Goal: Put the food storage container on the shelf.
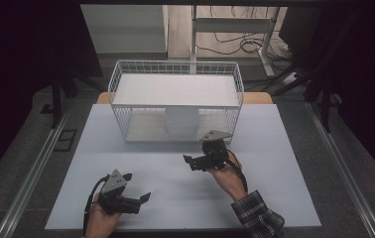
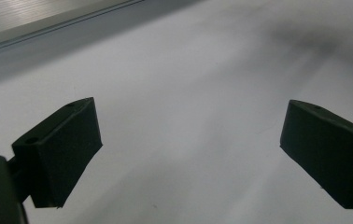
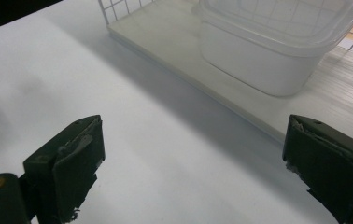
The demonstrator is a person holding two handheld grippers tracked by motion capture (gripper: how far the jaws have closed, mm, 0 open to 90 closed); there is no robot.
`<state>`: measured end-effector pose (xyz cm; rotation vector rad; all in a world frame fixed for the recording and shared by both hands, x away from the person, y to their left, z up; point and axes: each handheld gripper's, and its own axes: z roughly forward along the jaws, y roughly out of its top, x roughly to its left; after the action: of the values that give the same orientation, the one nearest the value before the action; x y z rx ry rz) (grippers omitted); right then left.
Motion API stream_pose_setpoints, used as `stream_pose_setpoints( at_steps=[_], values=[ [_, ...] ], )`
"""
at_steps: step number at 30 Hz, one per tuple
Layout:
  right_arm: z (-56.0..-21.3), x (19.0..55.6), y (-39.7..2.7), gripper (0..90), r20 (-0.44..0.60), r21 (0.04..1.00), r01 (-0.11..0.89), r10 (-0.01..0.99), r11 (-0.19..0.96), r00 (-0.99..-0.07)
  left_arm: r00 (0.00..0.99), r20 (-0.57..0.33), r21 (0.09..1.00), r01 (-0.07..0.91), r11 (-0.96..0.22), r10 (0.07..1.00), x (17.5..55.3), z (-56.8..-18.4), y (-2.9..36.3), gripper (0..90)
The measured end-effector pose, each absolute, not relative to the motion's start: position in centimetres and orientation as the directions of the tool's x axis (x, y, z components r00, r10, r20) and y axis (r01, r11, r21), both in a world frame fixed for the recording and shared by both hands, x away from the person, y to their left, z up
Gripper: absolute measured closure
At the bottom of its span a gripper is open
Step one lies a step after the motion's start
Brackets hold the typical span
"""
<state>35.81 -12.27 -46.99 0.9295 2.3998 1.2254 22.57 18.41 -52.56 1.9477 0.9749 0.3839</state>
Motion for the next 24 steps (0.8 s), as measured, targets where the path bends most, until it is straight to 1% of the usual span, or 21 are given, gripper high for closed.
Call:
stream_pose_setpoints(
  at_steps=[6, 10, 19, 24],
  values=[
    [-47.0, 34.5, -12.8, 3.9, 0.017, 0.813, 0.388, 0.648, 0.435, -0.762, 0.648, -0.121, 0.834, 0.477, -0.277, 0.752, 22.5, -52.5, 18.4, 4.7],
    [-47.1, 33.6, -13.2, 2.8, -0.01, 0.81, 0.373, 0.646, 0.452, -0.763, 0.647, -0.114, 0.833, 0.476, -0.282, 0.754, 22.5, -52.5, 18.4, 4.7],
    [-47.8, 32.2, -14.3, 2.8, 0.008, 0.803, 0.389, 0.645, 0.451, -0.764, 0.643, -0.098, 0.825, 0.48, -0.3, 0.759, 22.5, -52.7, 18.3, 4.5],
    [-48.1, 31.6, -14.7, 2.2, 0.001, 0.795, 0.394, 0.648, 0.461, -0.761, 0.644, -0.093, 0.818, 0.484, -0.31, 0.759, 22.5, -52.8, 18.2, 4.5]
  ],
)
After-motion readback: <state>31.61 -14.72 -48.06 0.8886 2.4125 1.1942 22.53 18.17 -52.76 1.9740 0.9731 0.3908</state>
